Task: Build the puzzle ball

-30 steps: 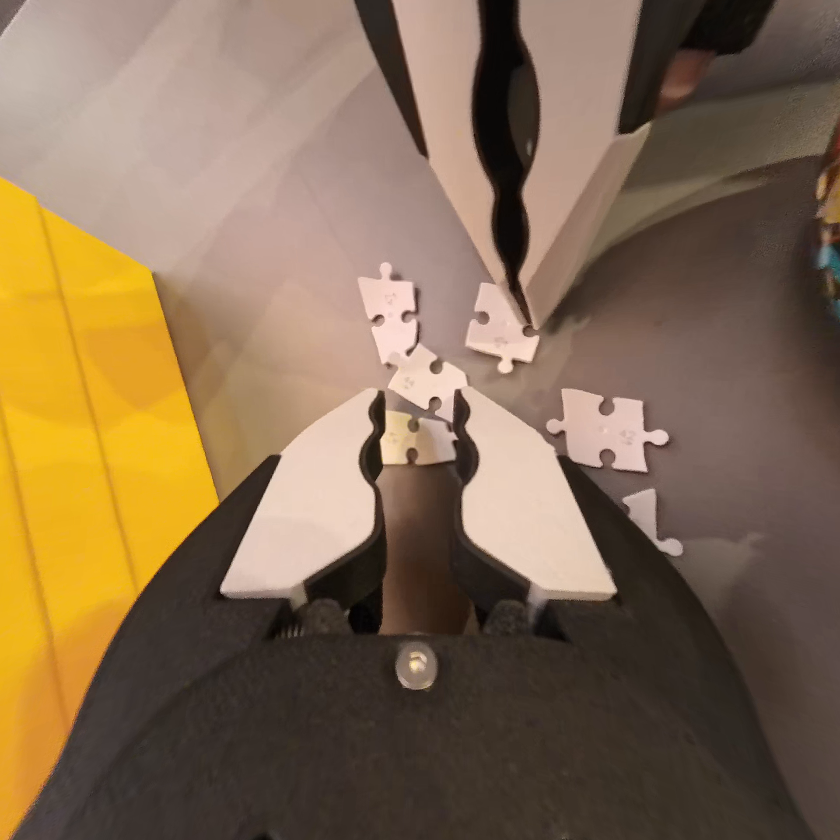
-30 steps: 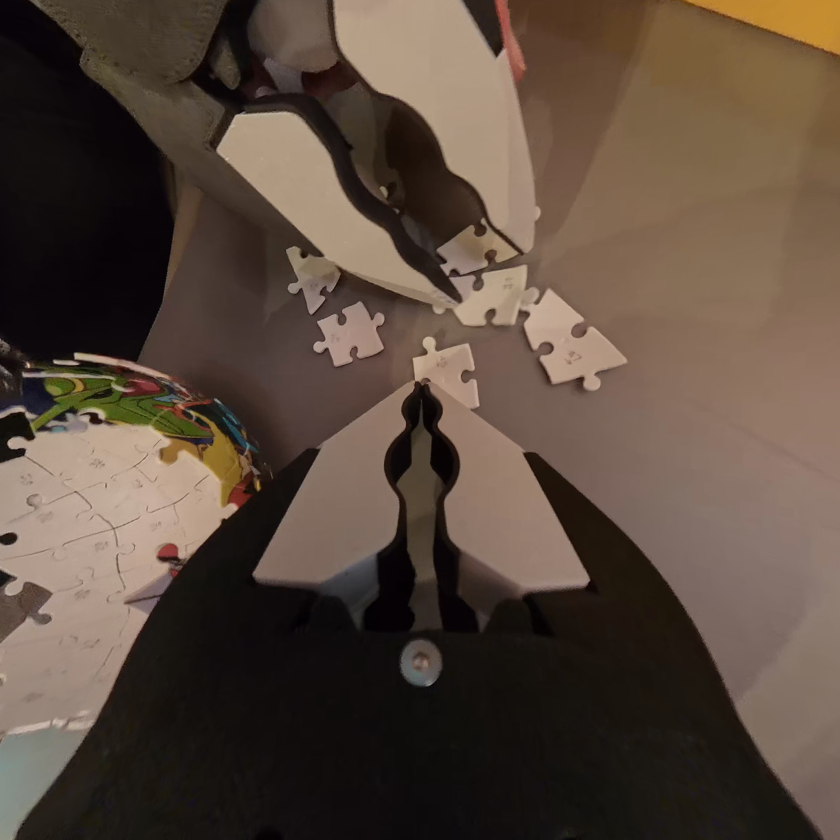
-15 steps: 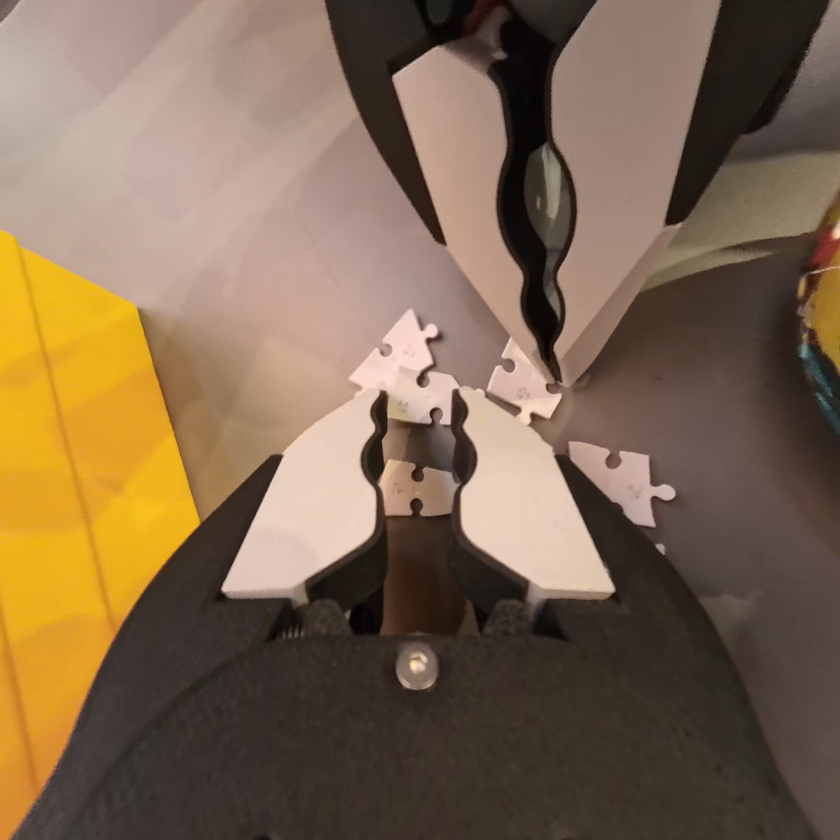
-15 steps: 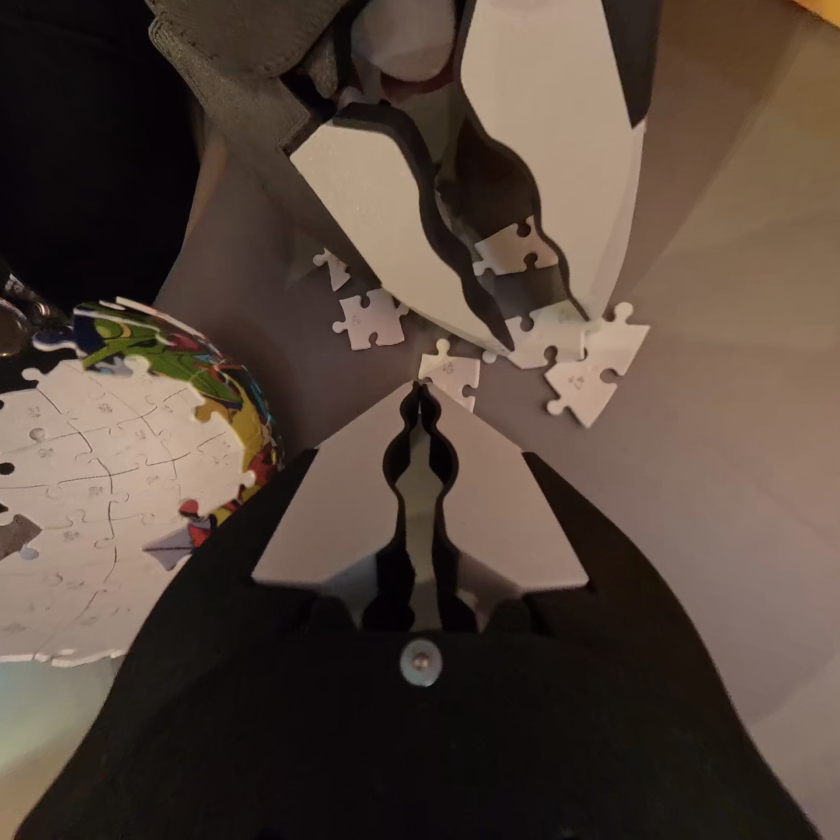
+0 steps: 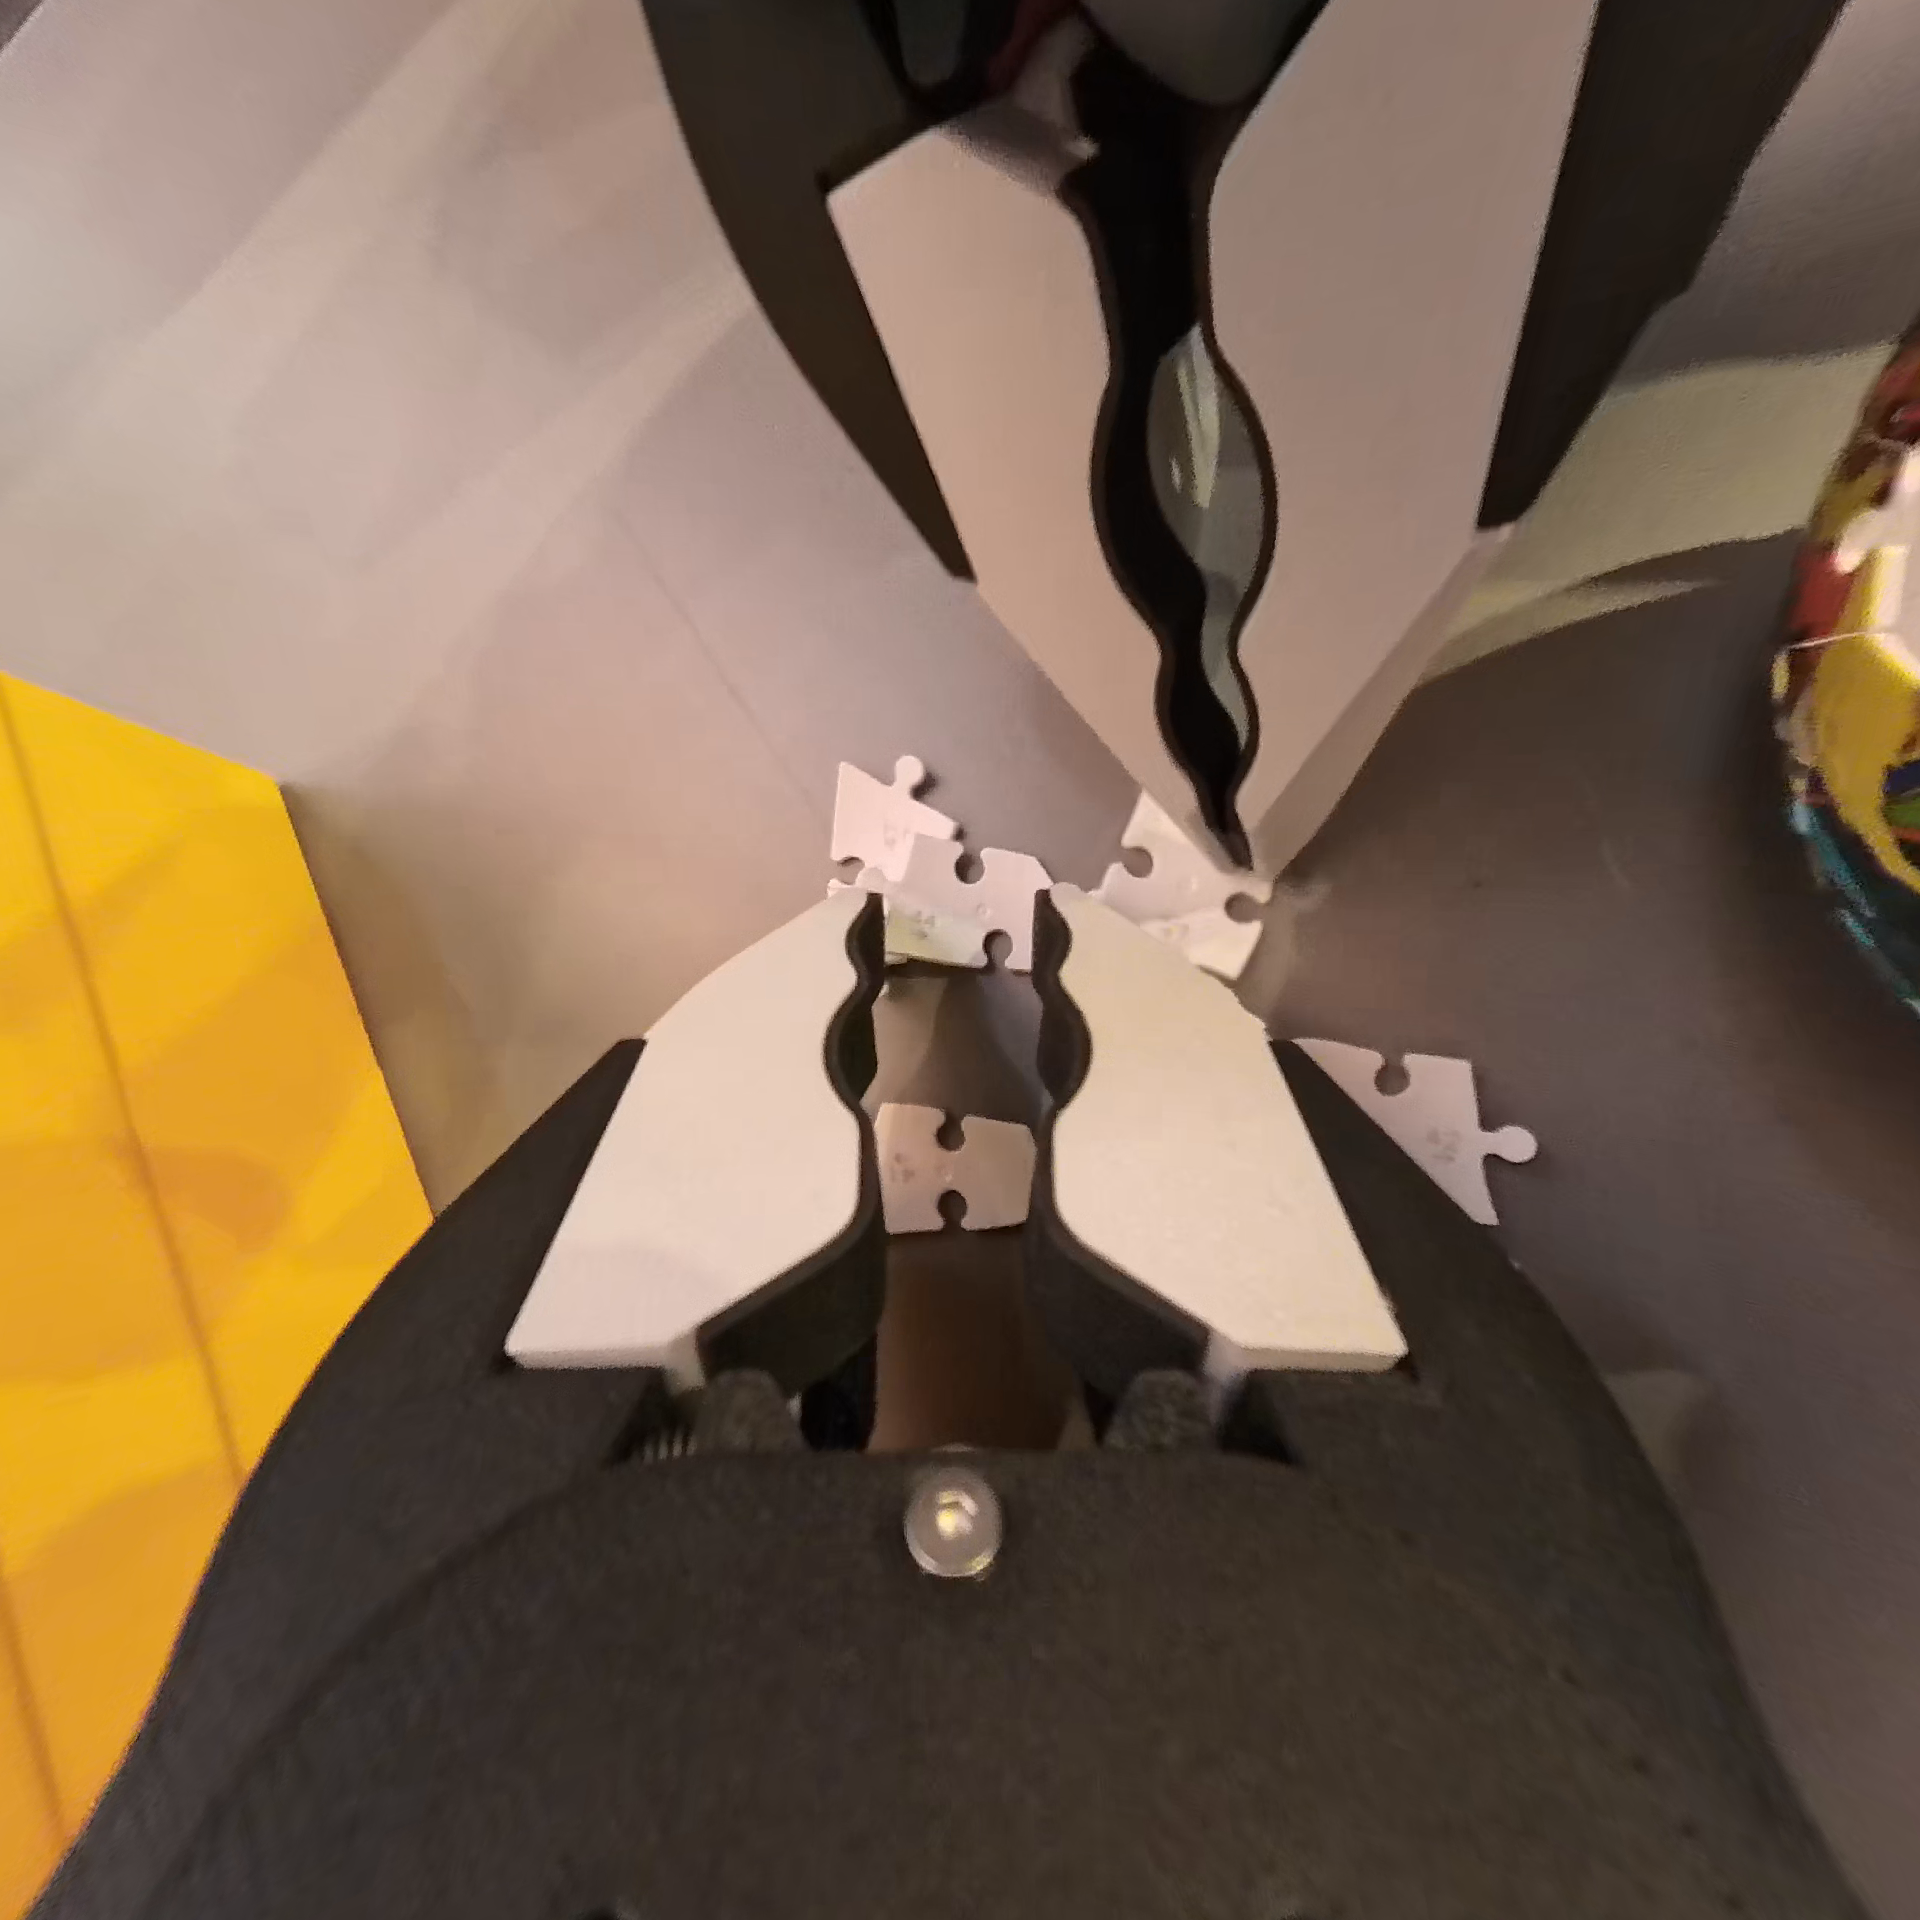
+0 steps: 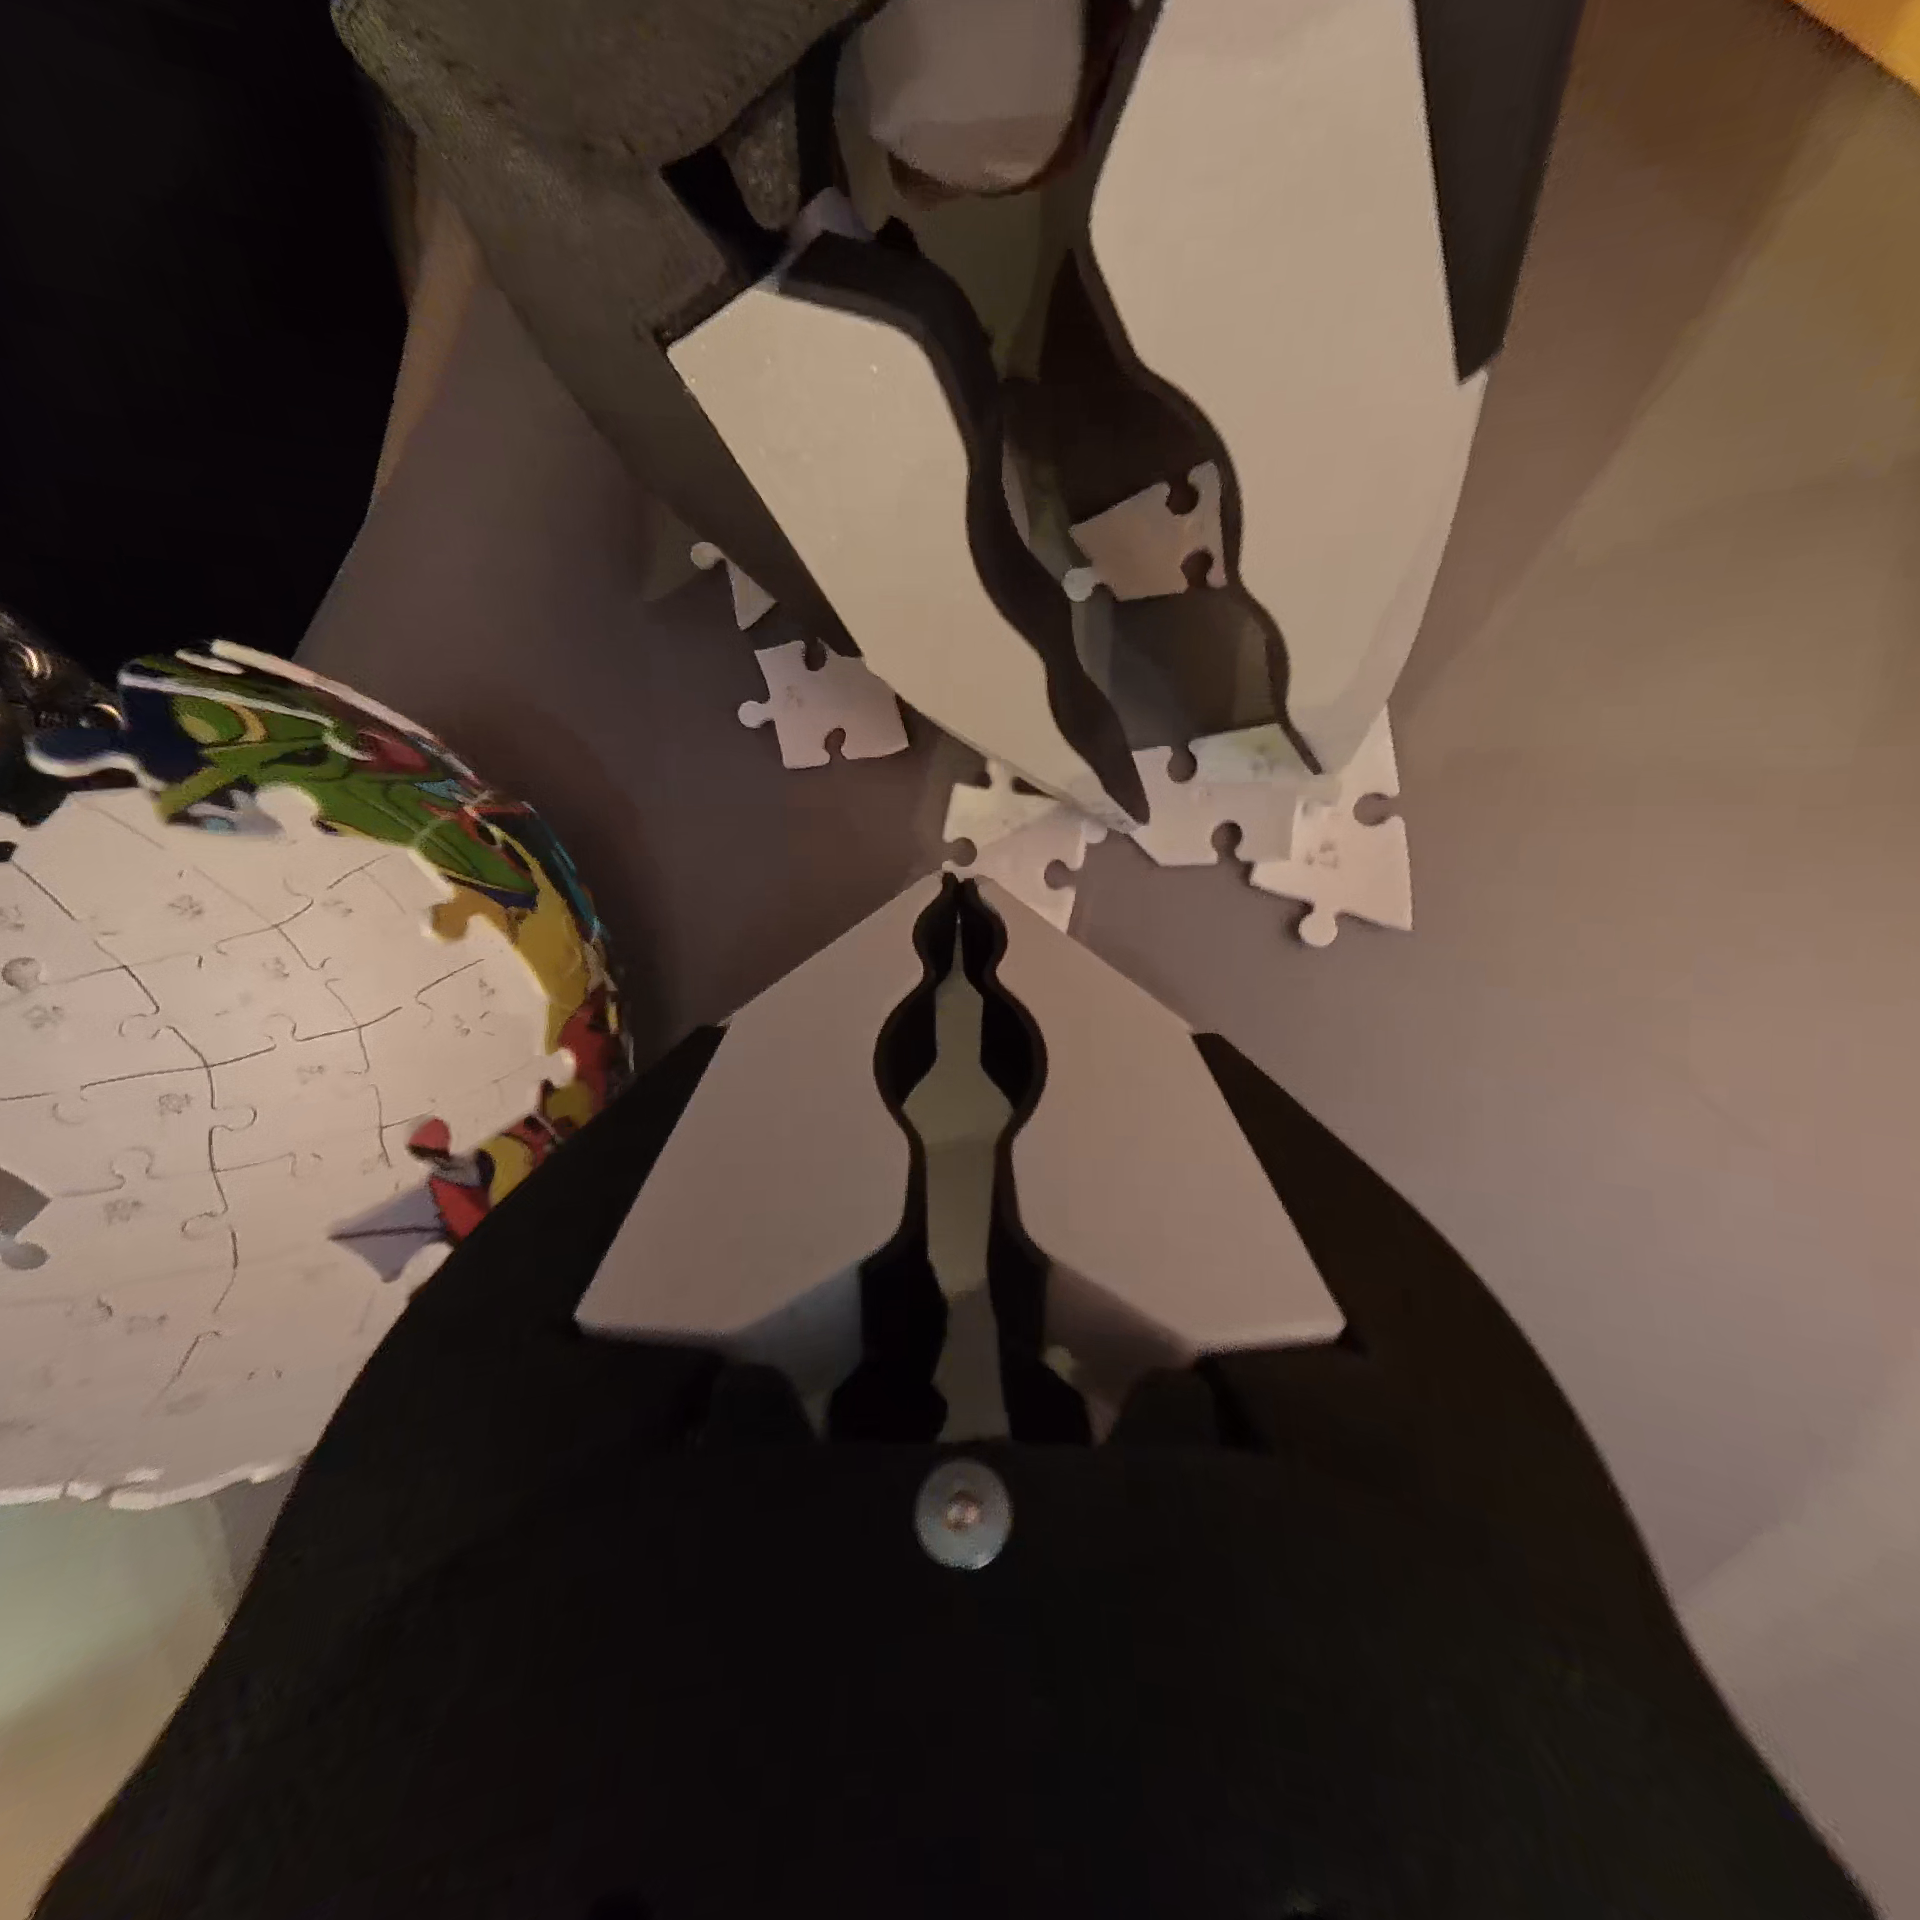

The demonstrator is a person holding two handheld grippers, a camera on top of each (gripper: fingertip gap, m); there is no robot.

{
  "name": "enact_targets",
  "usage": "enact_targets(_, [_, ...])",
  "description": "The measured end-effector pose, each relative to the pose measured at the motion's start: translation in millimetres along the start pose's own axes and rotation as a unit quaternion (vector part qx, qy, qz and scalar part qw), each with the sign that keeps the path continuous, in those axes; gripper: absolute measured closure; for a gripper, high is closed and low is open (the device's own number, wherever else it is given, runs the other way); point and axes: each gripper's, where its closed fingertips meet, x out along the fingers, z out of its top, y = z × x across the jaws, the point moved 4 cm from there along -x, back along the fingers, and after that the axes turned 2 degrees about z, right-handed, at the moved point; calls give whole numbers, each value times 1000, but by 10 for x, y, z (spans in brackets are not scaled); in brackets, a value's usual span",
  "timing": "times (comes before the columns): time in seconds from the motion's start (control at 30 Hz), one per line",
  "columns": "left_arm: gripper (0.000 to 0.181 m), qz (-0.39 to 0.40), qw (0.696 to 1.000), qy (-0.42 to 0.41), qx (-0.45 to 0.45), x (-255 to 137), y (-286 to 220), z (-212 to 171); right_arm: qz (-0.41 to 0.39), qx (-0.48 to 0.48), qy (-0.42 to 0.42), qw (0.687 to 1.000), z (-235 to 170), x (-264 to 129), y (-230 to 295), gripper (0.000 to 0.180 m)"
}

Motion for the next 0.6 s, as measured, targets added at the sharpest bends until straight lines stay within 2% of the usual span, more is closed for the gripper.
enact_targets(0.6, [155,3,1000,5,-7,-22,-31,-15,-44,50,-28,997,-56,-46,-11,180])
